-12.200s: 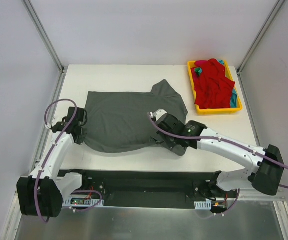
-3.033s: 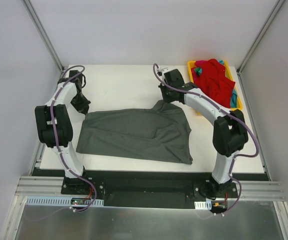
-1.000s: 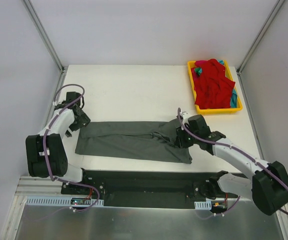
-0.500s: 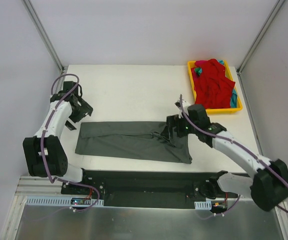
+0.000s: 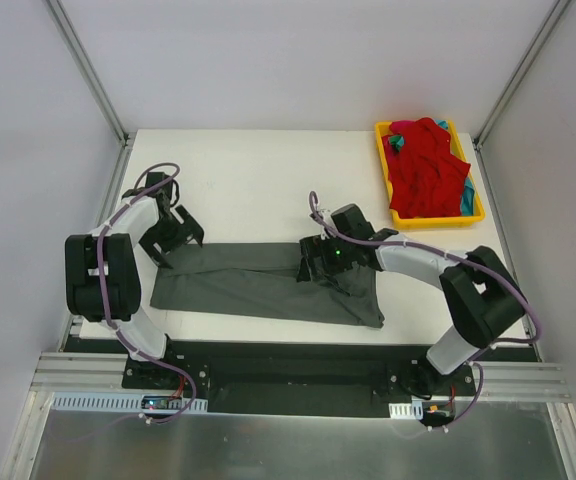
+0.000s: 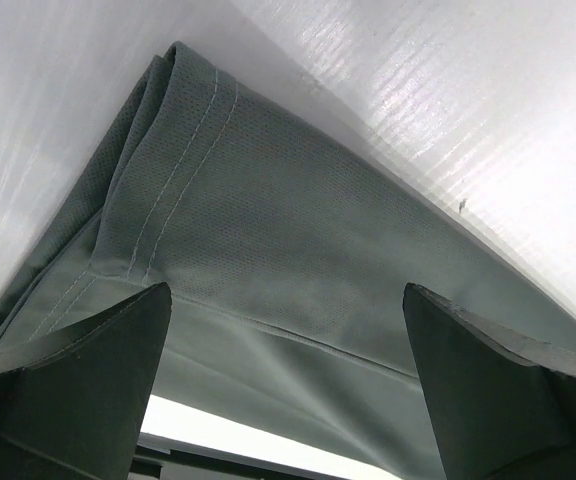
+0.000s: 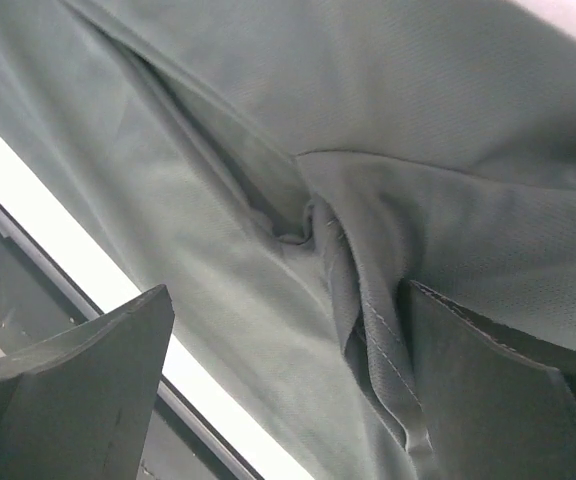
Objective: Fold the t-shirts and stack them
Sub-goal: Fold the other side of the tshirt into a rectangle
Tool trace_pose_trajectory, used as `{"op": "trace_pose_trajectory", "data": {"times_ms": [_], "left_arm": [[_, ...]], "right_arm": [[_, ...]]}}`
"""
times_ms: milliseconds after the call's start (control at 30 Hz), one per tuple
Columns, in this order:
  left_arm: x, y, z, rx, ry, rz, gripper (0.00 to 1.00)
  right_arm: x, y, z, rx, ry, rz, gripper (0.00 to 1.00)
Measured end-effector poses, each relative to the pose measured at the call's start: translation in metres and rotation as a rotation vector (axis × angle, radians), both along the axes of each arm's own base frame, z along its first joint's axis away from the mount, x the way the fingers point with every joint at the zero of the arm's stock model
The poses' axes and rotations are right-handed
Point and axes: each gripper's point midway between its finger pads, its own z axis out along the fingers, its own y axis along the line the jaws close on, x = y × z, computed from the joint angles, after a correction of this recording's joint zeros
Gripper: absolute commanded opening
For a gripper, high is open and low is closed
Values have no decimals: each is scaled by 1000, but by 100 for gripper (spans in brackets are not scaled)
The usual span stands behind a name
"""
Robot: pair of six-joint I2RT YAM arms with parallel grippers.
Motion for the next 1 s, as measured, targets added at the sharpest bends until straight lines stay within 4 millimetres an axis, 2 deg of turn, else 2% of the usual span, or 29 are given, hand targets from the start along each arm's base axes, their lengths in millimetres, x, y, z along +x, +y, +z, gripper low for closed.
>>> {"op": "trace_pose_trajectory", "data": {"times_ms": [100,300,400,500,767,867,1000], "left_arm": [[0,1,-4,5,9,-1,99],[0,4,-9,21,21,-1,99],[0,5,-9,29,21,-4,99],[0,6,-9,32,21,-9,99],[0,6,-9,34,19,-14,99],[0,6,-9,34,19,-15,99],[0,6,-9,35,19,-18,99]], "right_arm": [[-15,6,4,3,-16,44,96],[-74,9,19,18,-65,179,96],[-93,8,25,9,-93,233,96],[-95,1,27,-33,-126,227,96],[-66,-20,27,-146,-187,59,96],[-67,-12,35,-98,-172,63,96],[-83,16,50,-11,-154,160,97]]}}
